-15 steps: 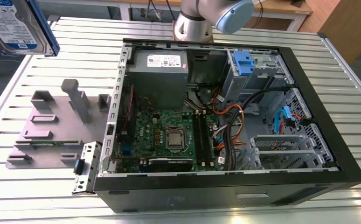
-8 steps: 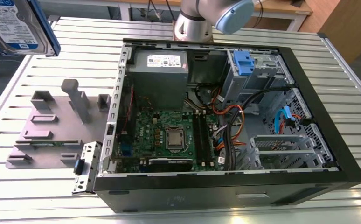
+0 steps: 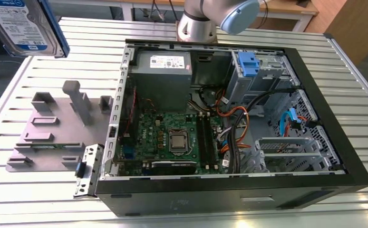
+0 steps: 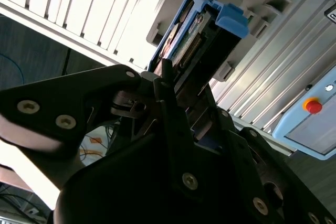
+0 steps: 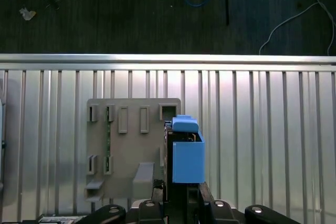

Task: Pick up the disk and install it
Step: 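Pick up the disk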

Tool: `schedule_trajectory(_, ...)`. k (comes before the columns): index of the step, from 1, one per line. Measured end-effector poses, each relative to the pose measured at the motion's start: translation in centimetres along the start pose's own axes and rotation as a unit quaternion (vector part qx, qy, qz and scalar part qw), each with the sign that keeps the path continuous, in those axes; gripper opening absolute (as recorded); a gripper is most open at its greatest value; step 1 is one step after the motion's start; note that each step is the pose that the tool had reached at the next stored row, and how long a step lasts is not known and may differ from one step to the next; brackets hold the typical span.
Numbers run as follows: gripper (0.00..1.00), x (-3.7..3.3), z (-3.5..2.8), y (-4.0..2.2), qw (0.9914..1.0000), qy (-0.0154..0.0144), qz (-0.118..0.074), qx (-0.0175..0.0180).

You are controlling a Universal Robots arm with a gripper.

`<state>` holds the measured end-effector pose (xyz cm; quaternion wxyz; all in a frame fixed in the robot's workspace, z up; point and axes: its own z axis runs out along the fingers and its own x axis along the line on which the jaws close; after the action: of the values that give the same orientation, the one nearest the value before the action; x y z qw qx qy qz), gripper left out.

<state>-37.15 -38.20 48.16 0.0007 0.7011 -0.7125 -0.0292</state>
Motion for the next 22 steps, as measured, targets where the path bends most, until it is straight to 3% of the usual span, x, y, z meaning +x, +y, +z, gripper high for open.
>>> schedule_trajectory(8,0.35,-0.04,-0.08,-2.19,1.00000,0.0000,0.000,-0.0001)
schedule_trajectory(18,0.35,-0.10,-0.22,-5.72,1.00000,0.0000,0.000,-0.0003)
schedule_trajectory(22,0.35,-0.11,-0.25,-6.61,1.00000,0.0000,0.000,-0.0003)
